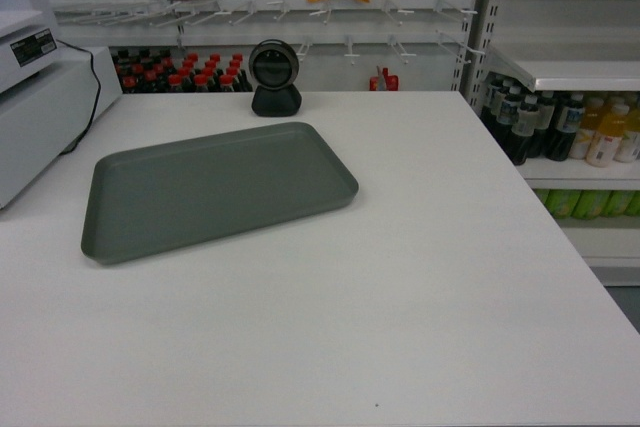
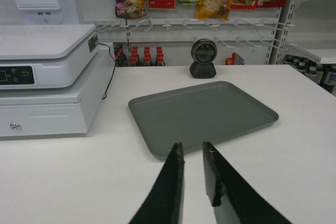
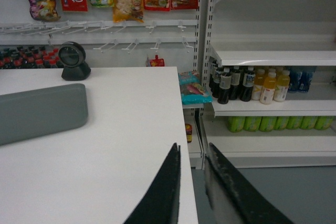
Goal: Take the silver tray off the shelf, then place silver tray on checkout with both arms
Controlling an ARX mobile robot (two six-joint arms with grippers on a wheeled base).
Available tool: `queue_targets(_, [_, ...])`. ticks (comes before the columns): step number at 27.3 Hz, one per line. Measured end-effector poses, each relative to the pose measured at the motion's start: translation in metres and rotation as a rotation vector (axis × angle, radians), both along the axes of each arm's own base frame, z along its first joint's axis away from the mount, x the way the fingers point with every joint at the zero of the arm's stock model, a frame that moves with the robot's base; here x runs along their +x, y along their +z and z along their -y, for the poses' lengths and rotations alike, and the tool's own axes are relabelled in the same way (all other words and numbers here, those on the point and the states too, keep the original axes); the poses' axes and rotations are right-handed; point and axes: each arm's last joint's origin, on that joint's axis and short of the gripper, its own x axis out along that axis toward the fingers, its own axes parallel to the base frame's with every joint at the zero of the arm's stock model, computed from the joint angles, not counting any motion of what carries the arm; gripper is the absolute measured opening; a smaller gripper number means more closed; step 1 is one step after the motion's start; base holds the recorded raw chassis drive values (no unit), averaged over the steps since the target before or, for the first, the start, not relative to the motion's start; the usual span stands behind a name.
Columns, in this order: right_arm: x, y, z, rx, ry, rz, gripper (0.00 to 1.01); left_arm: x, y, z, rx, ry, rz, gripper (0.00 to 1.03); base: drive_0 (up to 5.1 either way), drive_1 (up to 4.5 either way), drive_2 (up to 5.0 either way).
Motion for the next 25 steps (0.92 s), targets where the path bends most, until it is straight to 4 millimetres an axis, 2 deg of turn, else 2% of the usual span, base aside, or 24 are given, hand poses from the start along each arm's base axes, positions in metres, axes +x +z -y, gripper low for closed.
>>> queue_targets(3, [0.0000, 0.0002, 0.0000, 0.000, 0.000, 0.002, 0.43, 0.0000, 0.0000, 0.0000, 0.000, 0.000, 0.000, 0.41, 0.0, 0.00, 0.0])
queue_targets(10, [0.0000, 0.0002, 0.0000, 0.000, 0.000, 0.002, 1.00, 0.0000, 0.0000, 0.0000, 0.000, 0.000, 0.000, 0.98, 0.0, 0.00, 0.0])
queue_targets(12, [0.0000, 0.0002, 0.0000, 0.000, 0.000, 0.002, 0.97, 0.0000, 0.0000, 0.0000, 0.000, 0.000, 0.000, 0.97, 0.0, 0.00, 0.0])
queue_targets(25, [0.0000, 0.0002, 0.0000, 0.000, 0.000, 0.002, 0.98, 0.0000, 0.0000, 0.0000, 0.000, 0.000, 0.000, 0.98, 0.0, 0.00, 0.0])
